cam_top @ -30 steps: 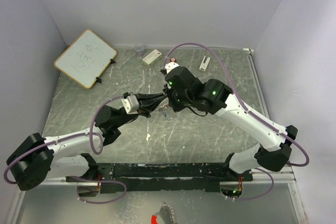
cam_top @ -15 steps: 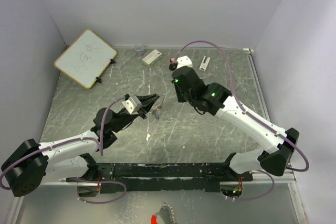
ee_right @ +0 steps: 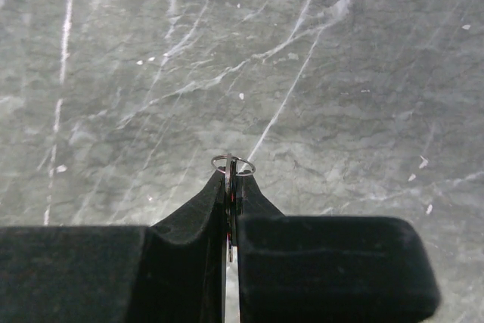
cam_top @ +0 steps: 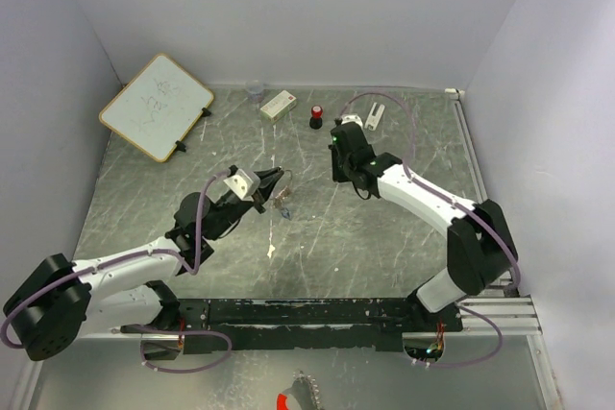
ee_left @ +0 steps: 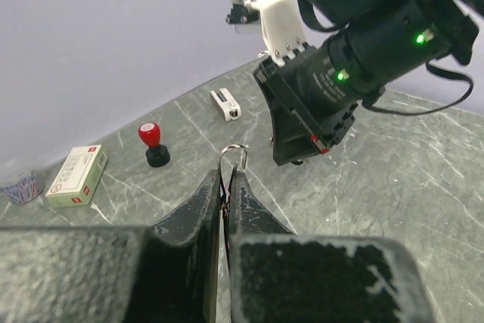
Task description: Remove the keys from the keyring
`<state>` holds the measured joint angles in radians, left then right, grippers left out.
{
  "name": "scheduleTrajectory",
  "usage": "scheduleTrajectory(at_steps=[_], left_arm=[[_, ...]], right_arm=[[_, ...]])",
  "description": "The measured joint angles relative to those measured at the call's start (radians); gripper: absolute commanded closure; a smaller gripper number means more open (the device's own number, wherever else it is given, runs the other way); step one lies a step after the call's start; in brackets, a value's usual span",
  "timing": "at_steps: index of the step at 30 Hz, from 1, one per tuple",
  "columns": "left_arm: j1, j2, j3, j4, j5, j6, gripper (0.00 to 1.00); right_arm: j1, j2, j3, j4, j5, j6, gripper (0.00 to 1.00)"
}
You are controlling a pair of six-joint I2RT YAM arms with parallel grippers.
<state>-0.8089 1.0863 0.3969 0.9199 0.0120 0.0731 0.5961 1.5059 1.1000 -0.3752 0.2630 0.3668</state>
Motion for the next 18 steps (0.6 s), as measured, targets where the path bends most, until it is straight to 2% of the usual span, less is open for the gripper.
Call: scheduleTrajectory(at_steps=[8,12,18], left_arm=[[0.048,0.035,0.000,-0.008,0.026,-0.043,0.93],[0.069,0.052,0.002,-0.006,0.047,-0.064,0.93],[0.079,0.070,0.018,-0.006,0.071,-0.077,0.93]], right_arm=[[-0.040,0.081,-0.099,0.170,-0.016,0.008,1.00],[-0.041,0.102,-0.140,0.240,-0.024,0.012,0.82],[-0.041,0.158,-0.185,0.317,-0.027,0.012,0.74]])
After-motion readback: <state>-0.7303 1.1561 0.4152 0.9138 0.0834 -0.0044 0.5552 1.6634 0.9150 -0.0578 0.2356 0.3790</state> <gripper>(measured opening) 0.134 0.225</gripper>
